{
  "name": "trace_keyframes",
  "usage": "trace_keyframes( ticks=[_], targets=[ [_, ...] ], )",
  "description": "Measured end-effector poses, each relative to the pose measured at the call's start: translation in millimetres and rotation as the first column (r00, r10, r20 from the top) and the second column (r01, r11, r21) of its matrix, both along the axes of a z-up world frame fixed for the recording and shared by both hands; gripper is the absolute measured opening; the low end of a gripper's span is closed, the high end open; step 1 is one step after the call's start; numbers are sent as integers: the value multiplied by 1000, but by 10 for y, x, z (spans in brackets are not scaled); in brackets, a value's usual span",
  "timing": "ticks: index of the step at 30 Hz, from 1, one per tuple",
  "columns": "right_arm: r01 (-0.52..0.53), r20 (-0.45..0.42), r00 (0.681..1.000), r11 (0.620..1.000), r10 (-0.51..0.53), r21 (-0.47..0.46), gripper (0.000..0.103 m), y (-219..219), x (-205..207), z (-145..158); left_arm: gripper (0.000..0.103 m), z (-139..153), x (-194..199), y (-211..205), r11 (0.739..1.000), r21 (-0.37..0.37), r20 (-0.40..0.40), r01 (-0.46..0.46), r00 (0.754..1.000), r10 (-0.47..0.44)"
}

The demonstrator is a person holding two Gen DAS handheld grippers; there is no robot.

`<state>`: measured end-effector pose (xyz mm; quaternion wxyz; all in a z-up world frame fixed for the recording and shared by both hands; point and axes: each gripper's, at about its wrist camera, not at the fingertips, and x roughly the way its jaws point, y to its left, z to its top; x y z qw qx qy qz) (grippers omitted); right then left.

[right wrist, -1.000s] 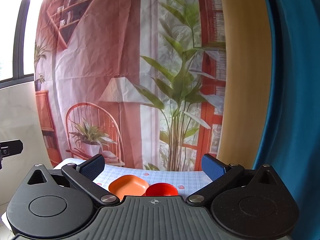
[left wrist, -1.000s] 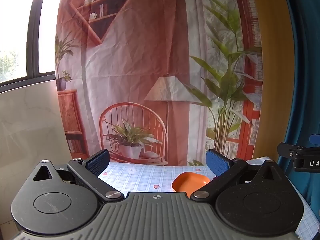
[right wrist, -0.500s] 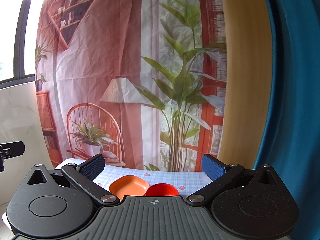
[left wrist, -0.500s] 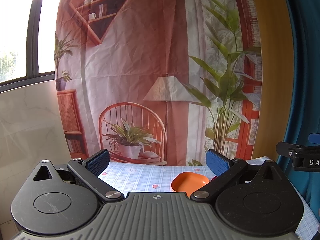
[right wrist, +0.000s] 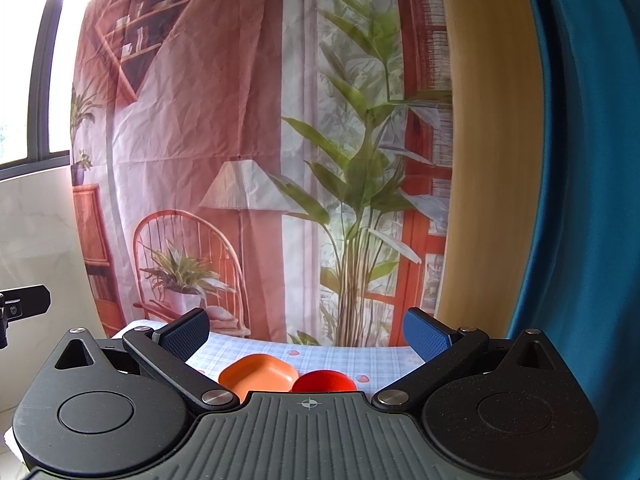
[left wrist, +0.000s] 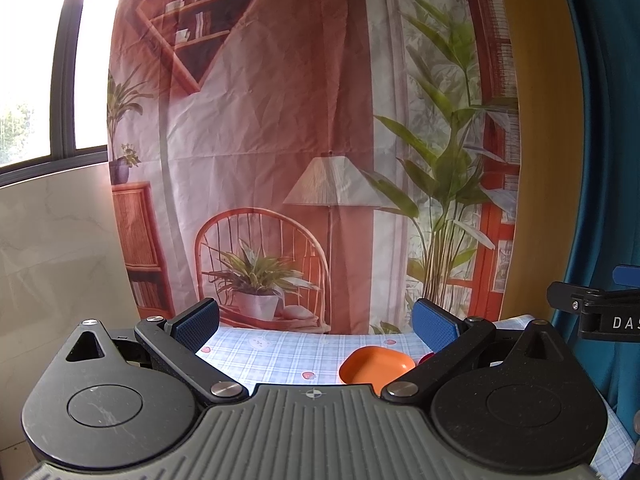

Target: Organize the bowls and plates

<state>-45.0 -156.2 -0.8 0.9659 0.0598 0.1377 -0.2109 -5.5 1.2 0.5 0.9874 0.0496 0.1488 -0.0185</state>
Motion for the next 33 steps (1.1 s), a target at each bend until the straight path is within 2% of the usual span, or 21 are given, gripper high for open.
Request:
trace_keyframes(
  ticks=[33],
  targets=[
    [-3, -3, 1000, 1000, 3, 0, 103, -3, -8, 27, 103, 9, -16, 3, 1000, -1, 4, 1, 1000, -1]
  ],
)
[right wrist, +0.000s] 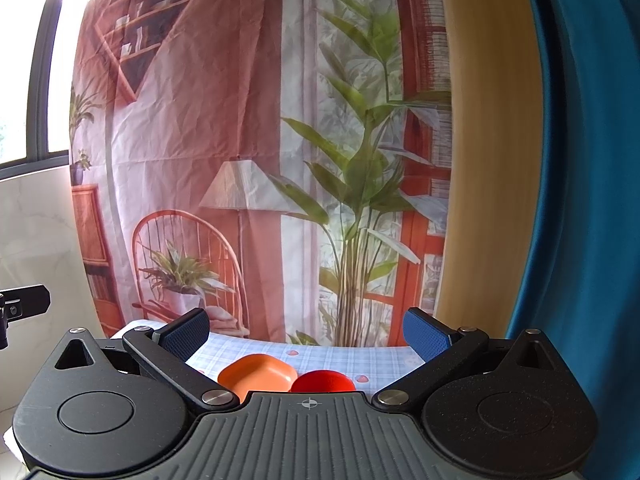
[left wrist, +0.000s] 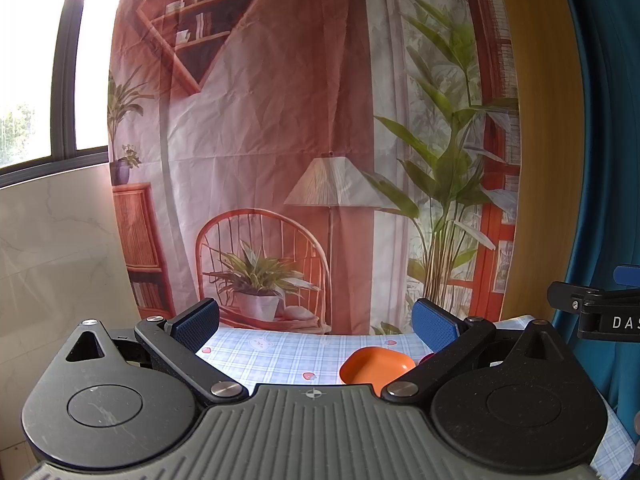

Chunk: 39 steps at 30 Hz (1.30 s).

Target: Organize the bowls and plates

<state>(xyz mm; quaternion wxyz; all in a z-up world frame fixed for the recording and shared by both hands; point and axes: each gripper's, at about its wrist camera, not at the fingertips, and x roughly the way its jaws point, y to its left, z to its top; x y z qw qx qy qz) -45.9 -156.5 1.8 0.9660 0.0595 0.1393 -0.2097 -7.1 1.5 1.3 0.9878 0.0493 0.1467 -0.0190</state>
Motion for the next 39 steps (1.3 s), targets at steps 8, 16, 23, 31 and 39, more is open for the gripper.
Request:
trace_keyframes(
  ticks=[8, 16, 23, 31, 39],
  targets=[
    [4, 6, 1000, 1000, -4, -4, 103, 1, -3, -5, 103, -41, 16, 0, 1000, 3, 9, -3, 1000, 3],
    [-9, 23, 1000, 1000, 9, 11, 103, -86, 59, -221, 103, -216, 129, -48, 999, 42, 13, -31, 999, 31],
    [31, 101, 994, 1000, -30, -4, 103, -161, 135, -638, 103, -536, 289, -8, 999, 21, -16, -34, 999, 34],
    [22, 114, 993, 999, -25, 28, 103, -106, 298, -1222, 103, -1058, 466, 15, 995, 81, -75, -53, 995, 59],
    [-54, 10, 999, 998, 53, 42, 103, 158, 485, -1696, 103, -1431, 598, 125, 992, 97, -151, -76, 984, 90]
  ],
)
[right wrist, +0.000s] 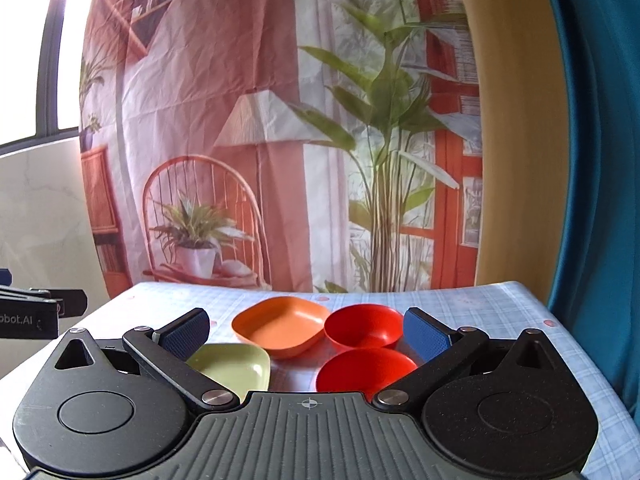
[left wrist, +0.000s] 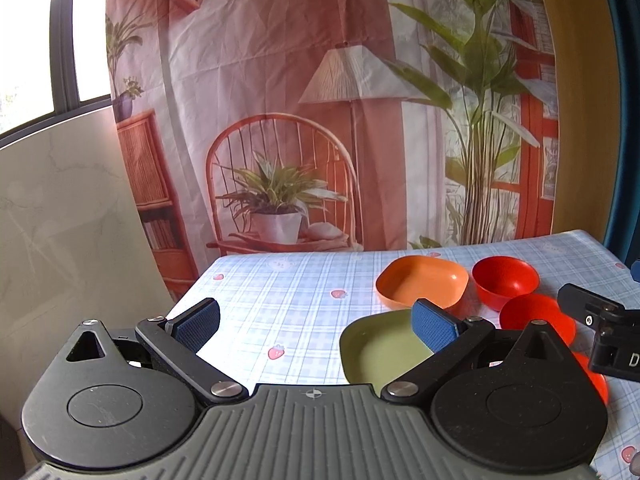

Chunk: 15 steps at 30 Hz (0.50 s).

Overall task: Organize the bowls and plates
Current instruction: 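Lower the left gripper toward the rim of an olive-green plate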

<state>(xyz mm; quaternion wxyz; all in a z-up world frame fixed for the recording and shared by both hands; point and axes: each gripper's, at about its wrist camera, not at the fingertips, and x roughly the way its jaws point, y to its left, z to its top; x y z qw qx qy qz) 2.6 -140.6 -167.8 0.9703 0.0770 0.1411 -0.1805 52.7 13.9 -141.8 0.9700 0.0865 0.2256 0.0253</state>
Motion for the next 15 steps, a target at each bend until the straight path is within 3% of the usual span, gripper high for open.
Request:
trace_keyframes(
  ticks=[7, 15],
  targets=[
    [-36, -54, 998, 999, 37, 10, 103, 107, 59, -172, 103, -263, 81, 71, 1000, -16, -88, 1, 996, -2],
    [-97, -93, 990, 993, 104, 72, 103, 48, 66, -283, 101, -499, 108, 145, 996, -92, -178, -5, 984, -11]
  ],
)
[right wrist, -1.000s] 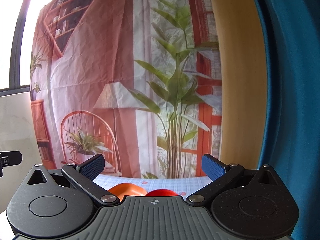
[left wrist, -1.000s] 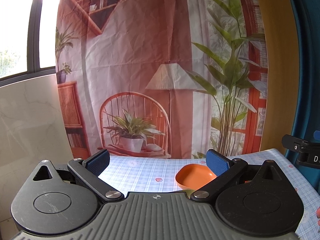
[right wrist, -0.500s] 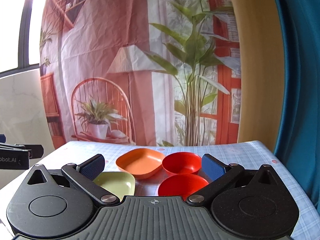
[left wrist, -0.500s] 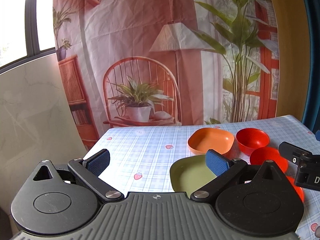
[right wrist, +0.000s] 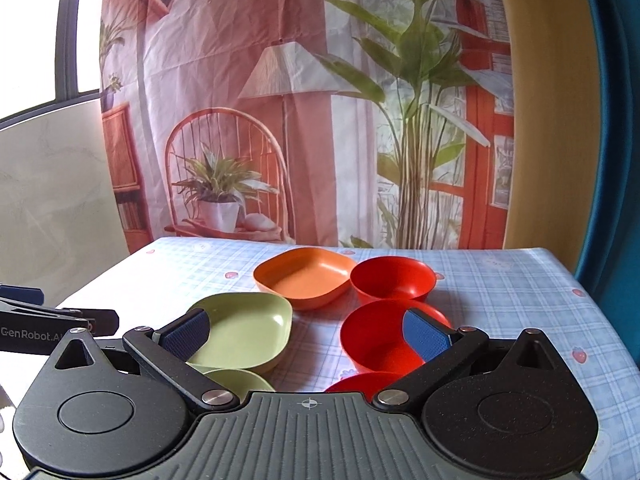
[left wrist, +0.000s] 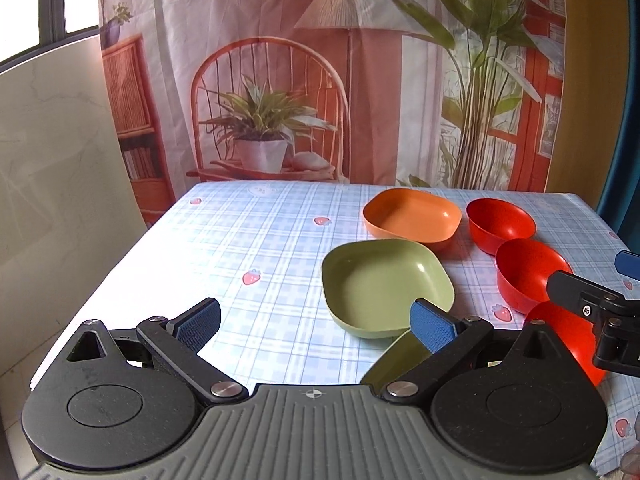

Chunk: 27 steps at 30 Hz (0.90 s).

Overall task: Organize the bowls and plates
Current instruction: 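Lower the left gripper toward the rim of an olive-green plate, then close the left gripper on the green plate rim and lift it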

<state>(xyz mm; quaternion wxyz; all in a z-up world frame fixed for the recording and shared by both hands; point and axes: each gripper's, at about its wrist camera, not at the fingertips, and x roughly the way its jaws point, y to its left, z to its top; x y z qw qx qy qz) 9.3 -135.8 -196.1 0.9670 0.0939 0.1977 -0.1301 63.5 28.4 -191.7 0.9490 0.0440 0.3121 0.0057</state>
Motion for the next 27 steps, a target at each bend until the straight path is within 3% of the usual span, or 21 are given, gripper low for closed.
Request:
trace_keyframes(
  ticks=[5, 12, 17, 20, 24, 27],
  targets=[
    [-63, -37, 997, 998, 63, 10, 99, 66, 15, -87, 90, -153, 47, 51, 999, -53, -71, 1, 997, -5],
    [-124, -102, 987, 992, 126, 32, 77, 143, 41, -161, 85, -307, 29, 30, 995, -101, -156, -1, 988, -15],
    [-164, -153, 973, 985, 171, 58, 61, 217, 64, -272, 66, -446, 82, 52, 992, -126, -228, -7, 973, -22],
    [-166, -170, 970, 983, 176, 72, 59, 225, 39, -306, 66, -506, 72, 24, 991, -131, -257, -1, 966, -33],
    [-149, -199, 965, 981, 172, 124, 48, 196, -18, -370, 66, -574, 93, -18, 991, -132, -290, 7, 956, -45],
    [-139, -215, 962, 978, 171, 156, 47, 169, -78, -409, 66, -587, 100, -22, 990, -138, -295, 11, 954, -52]
  ],
)
